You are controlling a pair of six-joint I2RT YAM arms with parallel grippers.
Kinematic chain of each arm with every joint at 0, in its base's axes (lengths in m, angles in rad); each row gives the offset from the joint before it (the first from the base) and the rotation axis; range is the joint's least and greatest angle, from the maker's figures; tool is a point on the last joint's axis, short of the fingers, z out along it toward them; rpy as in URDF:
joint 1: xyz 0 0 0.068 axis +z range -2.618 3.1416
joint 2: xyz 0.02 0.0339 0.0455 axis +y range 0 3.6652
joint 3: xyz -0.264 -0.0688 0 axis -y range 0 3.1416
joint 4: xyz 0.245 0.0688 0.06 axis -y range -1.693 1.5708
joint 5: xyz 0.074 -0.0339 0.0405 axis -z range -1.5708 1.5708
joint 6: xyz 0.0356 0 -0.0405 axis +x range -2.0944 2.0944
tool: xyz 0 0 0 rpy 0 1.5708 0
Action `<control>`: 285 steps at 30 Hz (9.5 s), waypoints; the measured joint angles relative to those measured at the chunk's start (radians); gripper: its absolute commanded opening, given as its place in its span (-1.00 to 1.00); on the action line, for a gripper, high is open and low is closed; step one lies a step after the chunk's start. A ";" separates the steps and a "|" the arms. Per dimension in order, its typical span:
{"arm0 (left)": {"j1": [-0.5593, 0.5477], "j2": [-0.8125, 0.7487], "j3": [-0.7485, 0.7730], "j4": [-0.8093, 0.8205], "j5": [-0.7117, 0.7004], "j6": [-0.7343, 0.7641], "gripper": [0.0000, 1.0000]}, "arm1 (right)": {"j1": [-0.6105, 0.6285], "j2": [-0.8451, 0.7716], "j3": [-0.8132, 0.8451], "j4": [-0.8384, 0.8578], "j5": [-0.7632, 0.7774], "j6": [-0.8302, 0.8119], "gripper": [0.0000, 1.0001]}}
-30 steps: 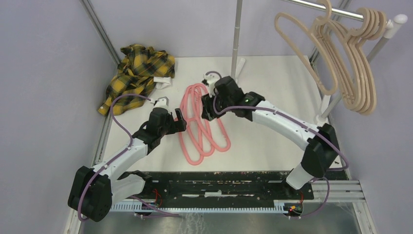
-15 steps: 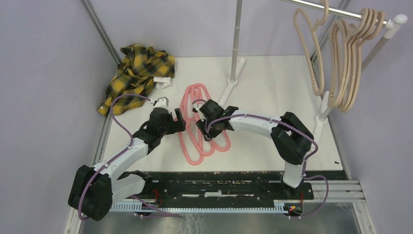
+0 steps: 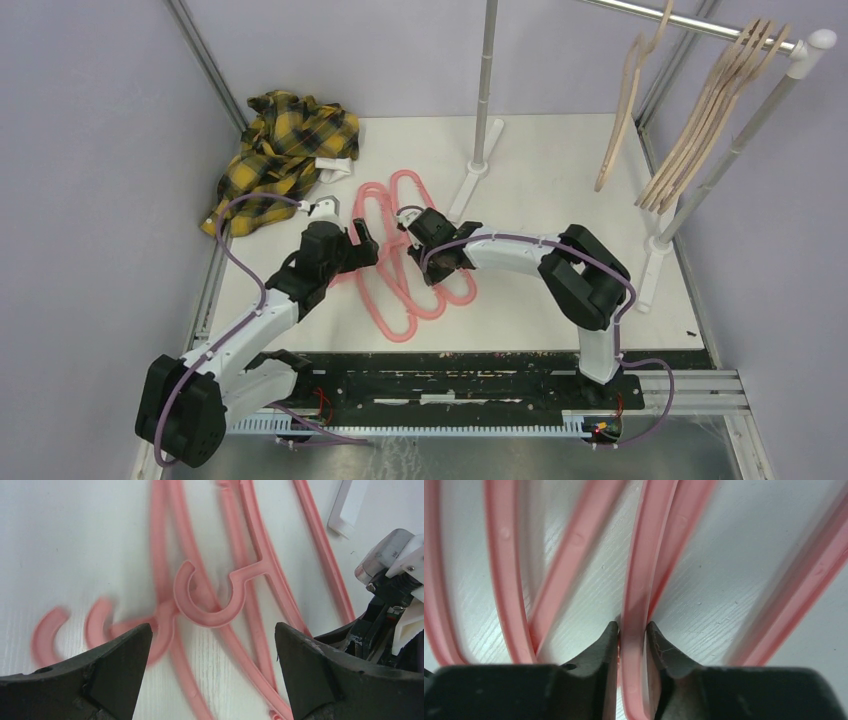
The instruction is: Organize the hangers
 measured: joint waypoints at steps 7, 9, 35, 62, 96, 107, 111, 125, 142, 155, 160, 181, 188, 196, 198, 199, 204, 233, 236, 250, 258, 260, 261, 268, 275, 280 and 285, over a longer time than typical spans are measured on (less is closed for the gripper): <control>0.000 -0.033 0.000 -0.006 -0.027 -0.002 0.98 | -0.001 -0.061 -0.035 -0.026 -0.002 0.006 -0.63; 0.000 -0.050 0.000 -0.013 -0.040 -0.003 0.98 | 0.000 -0.113 -0.035 -0.058 -0.003 0.010 -0.63; -0.019 -0.140 0.003 0.081 -0.012 -0.073 0.98 | 0.006 -0.756 -0.039 -0.050 0.193 0.284 -0.99; -0.003 -0.088 0.058 0.005 -0.074 -0.077 0.98 | 0.009 -0.539 -0.239 0.095 0.233 0.245 -0.99; 0.084 -0.077 0.280 -0.187 -0.097 -0.077 0.98 | 0.051 -0.993 -0.017 0.054 0.398 0.328 -0.99; 0.084 -0.088 0.257 -0.202 -0.090 -0.077 0.98 | 0.051 -1.148 0.082 -0.071 0.453 0.345 -0.99; 0.084 -0.085 0.254 -0.202 -0.077 -0.077 0.98 | 0.051 -1.227 0.031 -0.062 0.517 0.363 -0.99; 0.084 -0.090 0.254 -0.203 -0.037 -0.077 0.98 | 0.051 -1.065 -0.047 0.226 0.671 0.380 -0.99; 0.084 -0.092 0.254 -0.204 -0.011 -0.064 0.98 | 0.035 -0.934 -0.083 0.720 0.893 0.249 -0.99; 0.084 -0.079 0.254 -0.204 -0.011 -0.012 0.98 | -0.192 -0.853 -0.194 0.880 0.911 0.422 -0.99; 0.084 -0.060 0.254 -0.204 -0.010 -0.009 0.98 | -0.268 -0.827 -0.195 0.892 0.888 0.518 -0.99; 0.084 -0.060 0.252 -0.205 -0.011 -0.005 0.98 | -0.377 -0.761 -0.166 0.822 0.843 0.729 -0.71; 0.084 -0.060 0.251 -0.205 -0.010 -0.005 0.98 | -0.380 -0.766 -0.152 0.747 0.846 0.776 0.35; 0.084 -0.060 0.246 -0.205 -0.011 -0.005 0.98 | -0.381 -0.844 -0.068 0.592 0.798 0.687 0.78; 0.084 -0.060 0.245 -0.209 -0.011 -0.005 0.98 | -0.381 -0.882 -0.057 0.581 0.779 0.639 0.82; 0.084 -0.060 0.245 -0.209 -0.012 -0.005 0.98 | -0.381 -0.902 -0.048 0.577 0.761 0.611 0.81; 0.084 -0.055 0.245 -0.209 -0.013 -0.005 0.98 | -0.383 -0.922 0.089 0.512 0.574 0.449 0.76; 0.311 0.069 0.270 -0.277 -0.006 -0.006 0.98 | 0.115 -0.233 0.083 -0.113 -0.116 -0.059 0.44; 0.337 0.066 0.287 -0.277 0.011 -0.006 0.98 | 0.160 -0.176 0.080 -0.106 -0.116 -0.085 0.42; 0.346 -0.011 0.278 -0.277 0.043 -0.006 0.98 | 0.179 -0.002 0.033 -0.027 -0.066 -0.137 0.31; 0.353 -0.014 0.276 -0.277 0.045 -0.006 0.98 | 0.179 0.031 0.034 0.024 -0.051 -0.145 -0.06; 0.354 -0.016 0.271 -0.277 0.049 -0.006 0.98 | 0.179 0.034 0.035 0.037 -0.042 -0.144 -0.18; 0.356 -0.017 0.267 -0.276 0.051 -0.006 0.98 | 0.180 0.035 0.035 0.044 -0.035 -0.144 -0.28; 0.358 -0.029 0.254 -0.277 0.057 -0.006 0.98 | 0.180 0.032 0.025 0.079 0.029 -0.137 -0.99; 0.359 -0.040 0.251 -0.277 0.059 -0.006 0.98 | 0.180 -0.019 0.003 0.052 0.086 -0.121 -0.99; 0.359 -0.072 0.251 -0.277 0.057 -0.006 0.98 | 0.177 -0.118 0.002 -0.014 0.125 -0.092 -0.99; 0.359 -0.110 0.251 -0.277 0.046 -0.006 0.98 | 0.162 -0.254 0.031 -0.059 0.159 -0.045 -0.99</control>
